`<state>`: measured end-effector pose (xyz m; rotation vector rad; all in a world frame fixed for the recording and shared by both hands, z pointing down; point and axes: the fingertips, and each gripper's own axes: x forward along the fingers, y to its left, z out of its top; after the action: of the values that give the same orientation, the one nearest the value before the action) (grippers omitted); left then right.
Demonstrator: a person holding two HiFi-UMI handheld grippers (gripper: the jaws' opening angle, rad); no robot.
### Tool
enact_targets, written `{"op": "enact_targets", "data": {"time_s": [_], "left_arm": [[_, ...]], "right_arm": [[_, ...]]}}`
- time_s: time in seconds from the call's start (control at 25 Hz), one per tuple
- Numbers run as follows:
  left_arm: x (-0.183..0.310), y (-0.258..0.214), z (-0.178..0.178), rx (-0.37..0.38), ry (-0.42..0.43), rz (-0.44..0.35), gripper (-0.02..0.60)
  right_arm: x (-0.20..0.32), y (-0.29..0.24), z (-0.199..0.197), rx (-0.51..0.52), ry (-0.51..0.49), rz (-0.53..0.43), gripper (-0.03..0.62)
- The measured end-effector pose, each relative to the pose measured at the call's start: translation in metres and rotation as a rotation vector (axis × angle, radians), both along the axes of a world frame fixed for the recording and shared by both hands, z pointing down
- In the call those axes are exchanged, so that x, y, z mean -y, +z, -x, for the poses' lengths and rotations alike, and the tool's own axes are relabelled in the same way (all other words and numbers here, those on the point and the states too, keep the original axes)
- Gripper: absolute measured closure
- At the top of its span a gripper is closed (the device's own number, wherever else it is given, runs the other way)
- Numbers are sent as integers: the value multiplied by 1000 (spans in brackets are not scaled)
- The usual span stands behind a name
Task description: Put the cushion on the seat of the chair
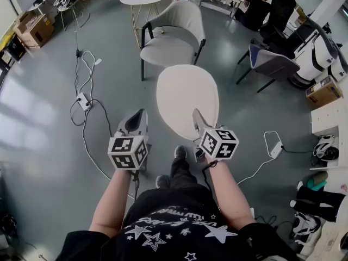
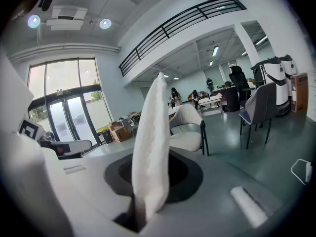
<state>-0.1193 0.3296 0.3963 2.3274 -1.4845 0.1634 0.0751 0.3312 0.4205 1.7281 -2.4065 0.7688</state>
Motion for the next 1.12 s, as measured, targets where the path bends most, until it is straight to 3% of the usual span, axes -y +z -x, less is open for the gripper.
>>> {"op": "enact_targets", "data": {"time_s": [0.56, 1.12], "left_arm": [[-6, 1, -13, 5, 45, 5, 572], [-26, -7, -3, -5, 45, -48, 572]], "right_arm": [[-8, 9, -1, -17, -4, 17, 536], [-30, 5, -2, -29, 8, 26, 534]]}}
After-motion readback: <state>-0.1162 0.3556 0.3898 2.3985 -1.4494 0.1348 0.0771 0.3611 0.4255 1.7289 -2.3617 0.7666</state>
